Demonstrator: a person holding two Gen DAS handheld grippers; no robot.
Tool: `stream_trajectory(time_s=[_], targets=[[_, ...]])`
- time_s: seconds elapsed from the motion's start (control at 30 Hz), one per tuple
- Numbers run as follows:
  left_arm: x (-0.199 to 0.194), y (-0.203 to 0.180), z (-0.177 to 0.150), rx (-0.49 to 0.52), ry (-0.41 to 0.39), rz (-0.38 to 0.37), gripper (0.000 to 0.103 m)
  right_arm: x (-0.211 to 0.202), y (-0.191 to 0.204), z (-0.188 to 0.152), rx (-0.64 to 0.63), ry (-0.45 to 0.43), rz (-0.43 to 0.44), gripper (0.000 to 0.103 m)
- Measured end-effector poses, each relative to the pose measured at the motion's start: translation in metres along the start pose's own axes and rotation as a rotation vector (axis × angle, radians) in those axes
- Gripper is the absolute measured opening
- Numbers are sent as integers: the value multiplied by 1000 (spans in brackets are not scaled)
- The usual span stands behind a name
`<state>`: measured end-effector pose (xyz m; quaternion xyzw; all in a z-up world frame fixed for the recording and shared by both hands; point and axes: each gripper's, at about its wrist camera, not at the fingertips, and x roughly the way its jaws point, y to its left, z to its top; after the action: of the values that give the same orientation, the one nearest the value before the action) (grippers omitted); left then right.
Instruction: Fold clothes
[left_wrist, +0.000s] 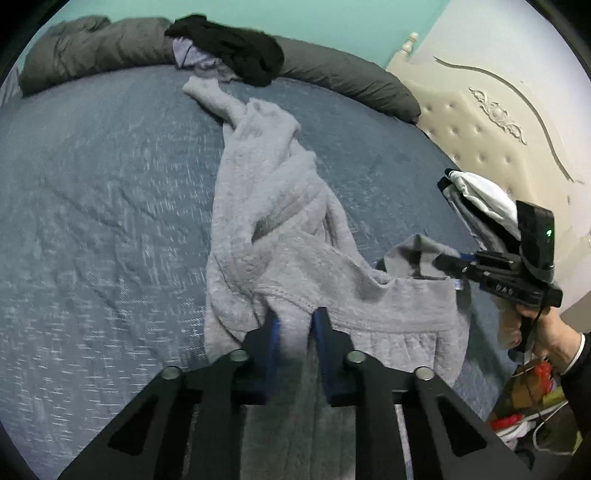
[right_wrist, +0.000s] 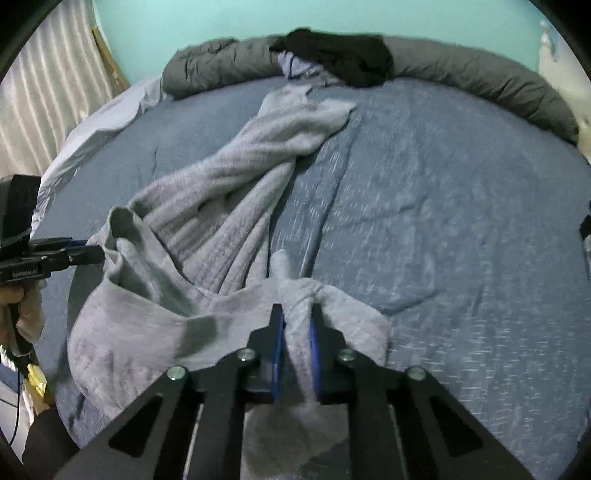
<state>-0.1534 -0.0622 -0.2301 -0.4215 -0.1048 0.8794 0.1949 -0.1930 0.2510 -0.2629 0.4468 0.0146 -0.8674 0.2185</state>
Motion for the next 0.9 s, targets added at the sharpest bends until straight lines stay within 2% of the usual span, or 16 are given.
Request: stream_trajectory(time_s=[0.2, 0.33, 0.5, 0.57, 0.63, 0.7, 0.73, 0.9], targets=[[-48, -15, 14, 41, -86, 22, 4, -73, -7, 22, 27, -172, 6, 9], [-80, -26, 23, 69, -143, 37, 4, -129, 12, 44, 1, -271, 39, 9], [-144, -38, 43, 72, -242, 40, 4, -202, 32, 69, 3, -376, 158, 9], [-173, -42, 51, 69, -285, 39, 4, -227, 42, 76, -19, -405, 181, 10], [-196, -46, 57, 70, -320, 48, 4, -243, 50, 77, -22, -398, 230, 10], [-206, -45, 52, 74, -322, 68, 4, -246, 59, 72, -25, -366, 279, 11], [-211, -45, 50, 75, -322, 77, 4, -246, 64, 68, -34, -347, 300, 14], [-207, -24, 22, 50, -262, 108, 4, -207, 81, 32, -14, -206, 322, 17]])
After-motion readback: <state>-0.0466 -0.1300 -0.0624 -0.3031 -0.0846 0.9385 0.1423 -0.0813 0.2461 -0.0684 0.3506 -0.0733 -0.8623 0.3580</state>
